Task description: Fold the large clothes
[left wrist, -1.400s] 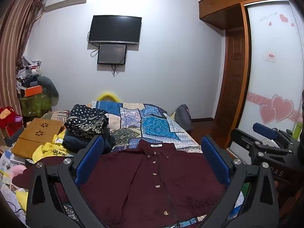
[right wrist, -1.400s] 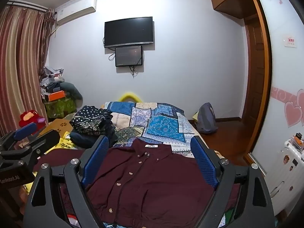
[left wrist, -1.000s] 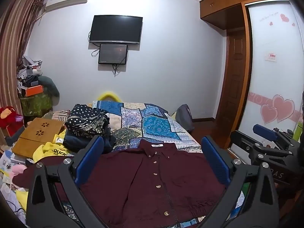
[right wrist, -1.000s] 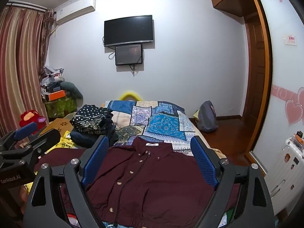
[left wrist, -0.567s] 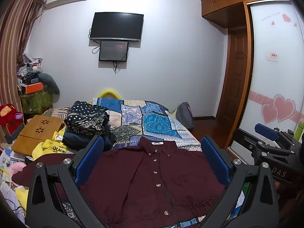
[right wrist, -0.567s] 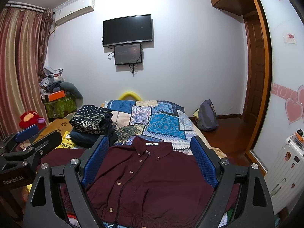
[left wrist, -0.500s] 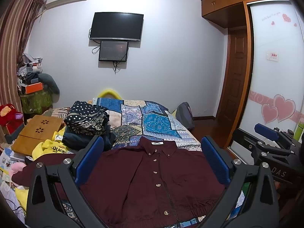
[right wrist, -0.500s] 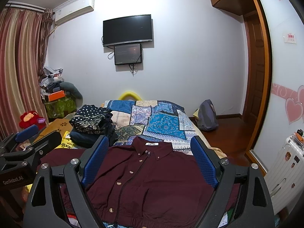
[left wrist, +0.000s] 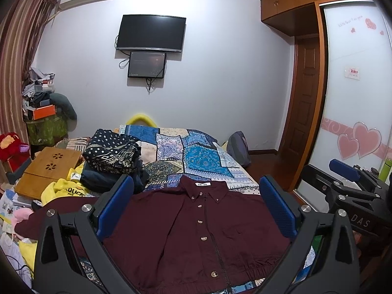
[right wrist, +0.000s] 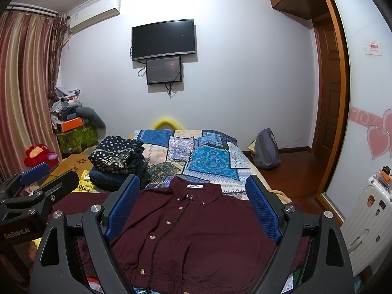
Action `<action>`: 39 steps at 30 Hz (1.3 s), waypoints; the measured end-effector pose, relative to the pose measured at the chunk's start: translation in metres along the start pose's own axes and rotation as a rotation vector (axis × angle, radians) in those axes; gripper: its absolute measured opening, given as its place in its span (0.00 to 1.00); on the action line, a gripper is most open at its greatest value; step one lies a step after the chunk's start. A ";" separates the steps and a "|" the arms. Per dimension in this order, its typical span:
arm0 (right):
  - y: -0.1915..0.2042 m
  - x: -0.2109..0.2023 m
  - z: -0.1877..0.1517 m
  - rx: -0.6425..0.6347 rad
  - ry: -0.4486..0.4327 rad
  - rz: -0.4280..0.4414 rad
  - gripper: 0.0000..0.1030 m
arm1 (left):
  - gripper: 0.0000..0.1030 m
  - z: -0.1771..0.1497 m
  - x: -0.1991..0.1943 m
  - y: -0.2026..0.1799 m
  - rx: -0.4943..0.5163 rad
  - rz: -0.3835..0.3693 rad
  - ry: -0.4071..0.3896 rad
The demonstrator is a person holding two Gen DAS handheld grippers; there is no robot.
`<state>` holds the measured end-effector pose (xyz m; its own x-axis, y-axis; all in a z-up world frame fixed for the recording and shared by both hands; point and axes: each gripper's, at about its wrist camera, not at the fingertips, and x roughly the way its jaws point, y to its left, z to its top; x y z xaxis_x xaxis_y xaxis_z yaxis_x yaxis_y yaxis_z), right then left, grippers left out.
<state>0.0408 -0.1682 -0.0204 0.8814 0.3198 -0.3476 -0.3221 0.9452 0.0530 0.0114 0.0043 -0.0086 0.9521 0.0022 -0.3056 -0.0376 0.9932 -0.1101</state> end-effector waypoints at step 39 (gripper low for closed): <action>0.000 0.027 -0.005 -0.001 0.057 -0.003 0.84 | 1.00 0.002 0.024 0.025 -0.042 0.005 0.042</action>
<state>0.0635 -0.1602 -0.0343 0.8614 0.3124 -0.4006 -0.3194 0.9462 0.0510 0.0337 0.0295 -0.0170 0.9384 0.0012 -0.3455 -0.0558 0.9874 -0.1482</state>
